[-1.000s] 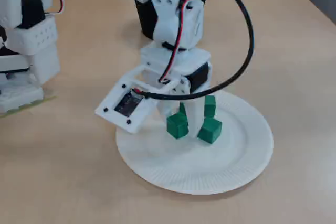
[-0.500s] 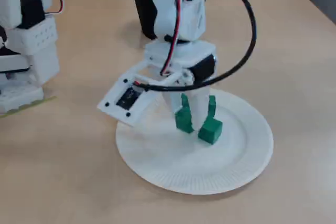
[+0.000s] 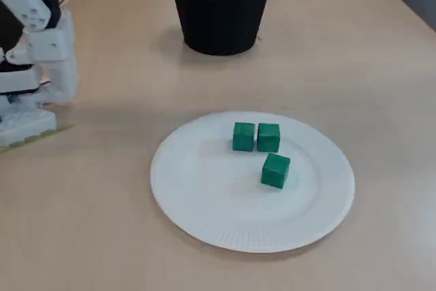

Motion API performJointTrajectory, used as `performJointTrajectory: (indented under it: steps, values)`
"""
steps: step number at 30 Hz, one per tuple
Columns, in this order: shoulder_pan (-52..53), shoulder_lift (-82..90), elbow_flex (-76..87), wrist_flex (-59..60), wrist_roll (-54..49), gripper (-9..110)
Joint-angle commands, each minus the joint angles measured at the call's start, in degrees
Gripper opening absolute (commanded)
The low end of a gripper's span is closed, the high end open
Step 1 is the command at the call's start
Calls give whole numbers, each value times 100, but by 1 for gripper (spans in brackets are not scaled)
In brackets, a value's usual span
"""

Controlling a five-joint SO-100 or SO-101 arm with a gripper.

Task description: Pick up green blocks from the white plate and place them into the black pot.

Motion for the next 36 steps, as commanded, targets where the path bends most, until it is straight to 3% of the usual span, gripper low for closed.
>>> performJointTrajectory:
  steps: [1, 5, 13, 16, 23, 29, 32, 35, 36]
  values:
    - [-1362, 562, 800, -1081, 202, -2]
    - [-2171, 729, 1995, -2698, 272, -2]
    - [-2355, 387, 2856, -3894, 141, -2]
    - [-2303, 176, 2865, -3990, 0, -2]
    - [-2312, 299, 2786, -3454, -316, 26]
    - [-2285, 510, 2786, -3138, -352, 28]
    - [-2232, 642, 2786, -3032, -352, 24]
    - [-1969, 879, 2733, -2795, -255, 0]
    - [-1811, 949, 2681, -2602, -264, -2]
